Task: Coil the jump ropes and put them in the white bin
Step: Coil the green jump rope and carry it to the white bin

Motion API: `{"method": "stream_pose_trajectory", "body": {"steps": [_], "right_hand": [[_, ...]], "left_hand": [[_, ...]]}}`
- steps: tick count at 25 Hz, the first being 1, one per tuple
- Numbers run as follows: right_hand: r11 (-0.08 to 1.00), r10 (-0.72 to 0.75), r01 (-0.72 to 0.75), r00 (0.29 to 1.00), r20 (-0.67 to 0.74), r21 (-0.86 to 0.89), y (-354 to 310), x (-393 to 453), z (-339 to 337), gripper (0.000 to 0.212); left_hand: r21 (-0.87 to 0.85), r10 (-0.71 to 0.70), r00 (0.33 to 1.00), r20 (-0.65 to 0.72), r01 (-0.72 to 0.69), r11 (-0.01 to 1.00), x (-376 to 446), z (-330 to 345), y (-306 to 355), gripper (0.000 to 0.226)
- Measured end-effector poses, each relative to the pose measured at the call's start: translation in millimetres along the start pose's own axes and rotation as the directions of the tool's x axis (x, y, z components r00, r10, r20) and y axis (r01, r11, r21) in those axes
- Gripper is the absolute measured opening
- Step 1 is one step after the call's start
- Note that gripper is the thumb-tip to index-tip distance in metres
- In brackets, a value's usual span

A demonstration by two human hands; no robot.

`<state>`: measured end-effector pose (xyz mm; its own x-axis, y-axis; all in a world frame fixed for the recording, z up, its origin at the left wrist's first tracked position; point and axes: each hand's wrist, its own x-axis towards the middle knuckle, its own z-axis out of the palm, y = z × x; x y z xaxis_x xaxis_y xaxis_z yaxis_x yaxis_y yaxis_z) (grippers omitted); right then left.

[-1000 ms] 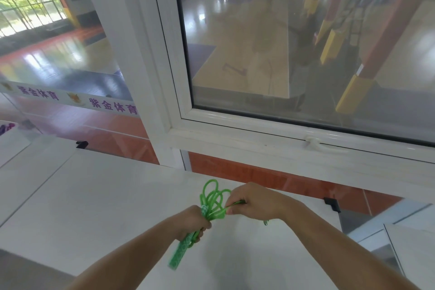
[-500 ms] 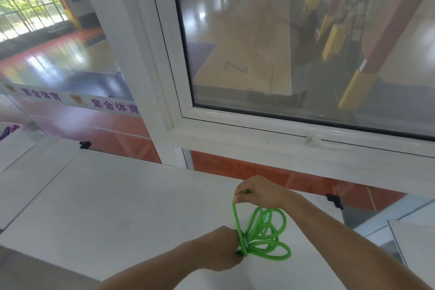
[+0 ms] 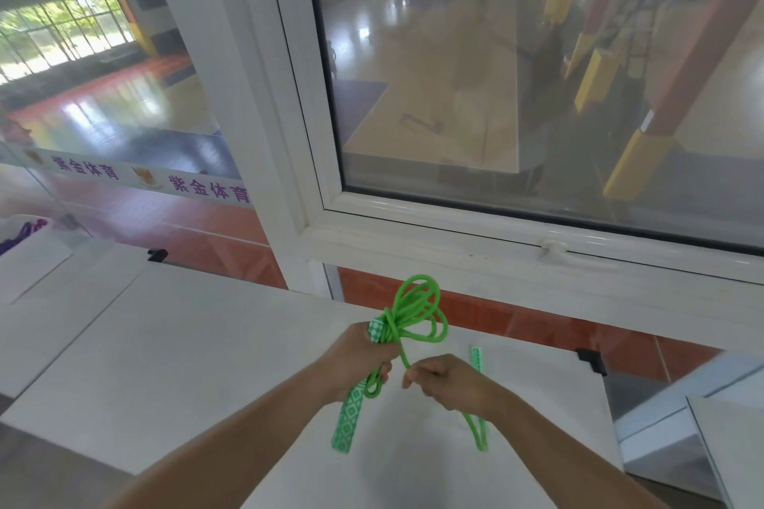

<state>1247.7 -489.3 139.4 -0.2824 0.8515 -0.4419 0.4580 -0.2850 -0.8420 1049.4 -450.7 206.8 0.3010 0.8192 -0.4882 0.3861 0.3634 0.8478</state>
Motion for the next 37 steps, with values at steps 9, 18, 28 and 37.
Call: {"method": "stream_pose_trajectory", "body": {"steps": [9, 18, 28, 37], "right_hand": [[0.814, 0.034, -0.073, 0.996, -0.078, -0.576, -16.4, -1.0, 1.9, 0.037], [0.273, -0.184, 0.271, 0.957, 0.226, -0.923, -72.4, -39.7, 7.4, 0.029], [0.865, -0.275, 0.279, 0.959, 0.072, -0.418, -77.2, -34.2, -60.0, 0.015], [0.919, -0.092, 0.071, 0.995, 0.037, 0.388, -18.2, -25.7, -16.9, 0.028]], "left_hand": [[-0.216, -0.096, 0.94, 0.327, 0.173, 0.961, -0.5, 1.7, 4.2, 0.018], [0.913, 0.124, 0.992, 0.033, -0.081, 0.401, 17.0, 22.0, -29.8, 0.023], [0.765, 0.307, 0.829, 0.468, -0.554, 0.328, -32.8, 20.2, -4.7, 0.01], [0.471, 0.259, 0.957, -0.127, -0.172, 0.866, -20.8, 7.9, 23.7, 0.008]]}}
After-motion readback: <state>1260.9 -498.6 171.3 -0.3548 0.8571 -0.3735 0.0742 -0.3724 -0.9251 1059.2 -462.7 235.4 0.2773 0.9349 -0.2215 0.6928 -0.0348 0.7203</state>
